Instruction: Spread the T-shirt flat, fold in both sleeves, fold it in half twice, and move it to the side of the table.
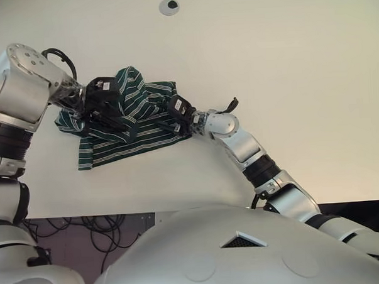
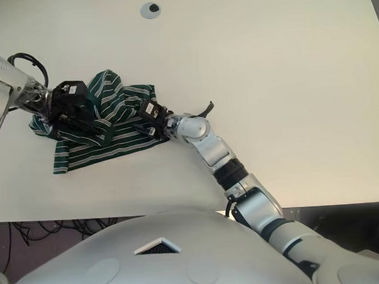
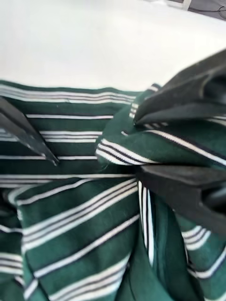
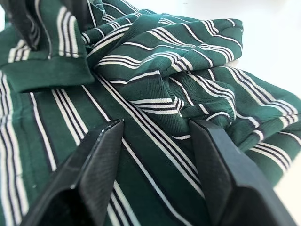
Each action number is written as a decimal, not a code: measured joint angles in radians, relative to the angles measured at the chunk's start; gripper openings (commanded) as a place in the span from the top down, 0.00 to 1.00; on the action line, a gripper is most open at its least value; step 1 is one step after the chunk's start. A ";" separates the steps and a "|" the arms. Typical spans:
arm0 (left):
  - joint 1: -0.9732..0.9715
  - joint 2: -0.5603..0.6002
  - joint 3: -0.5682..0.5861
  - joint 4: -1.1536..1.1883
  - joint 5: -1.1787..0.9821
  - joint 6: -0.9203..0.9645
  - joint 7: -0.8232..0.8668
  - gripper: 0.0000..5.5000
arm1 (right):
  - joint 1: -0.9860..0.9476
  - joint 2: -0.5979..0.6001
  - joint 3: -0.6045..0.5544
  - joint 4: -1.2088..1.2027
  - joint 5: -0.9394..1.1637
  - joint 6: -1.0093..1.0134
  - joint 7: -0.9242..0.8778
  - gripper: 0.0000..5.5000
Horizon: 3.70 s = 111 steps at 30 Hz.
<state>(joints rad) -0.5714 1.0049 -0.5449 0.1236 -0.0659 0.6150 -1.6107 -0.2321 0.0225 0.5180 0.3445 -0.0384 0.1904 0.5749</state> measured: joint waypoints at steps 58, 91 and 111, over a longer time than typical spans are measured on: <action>0.963 -0.149 0.417 -0.617 0.096 -0.824 0.468 1.00 | -0.448 -0.408 -0.017 0.232 0.003 -0.157 0.383 0.18; 0.881 -0.136 0.275 -0.507 0.145 -0.831 0.517 1.00 | -0.440 -0.162 -0.099 0.504 0.004 -0.100 0.323 0.70; 0.872 -0.119 0.370 -0.486 0.037 -0.836 0.555 1.00 | -0.101 -0.351 -0.312 0.121 0.121 -0.200 0.207 1.00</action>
<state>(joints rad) 0.3010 0.8855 -0.1753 -0.3622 -0.0288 -0.2210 -1.0557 -0.3329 -0.3283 0.2056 0.4657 0.0823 -0.0092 0.7815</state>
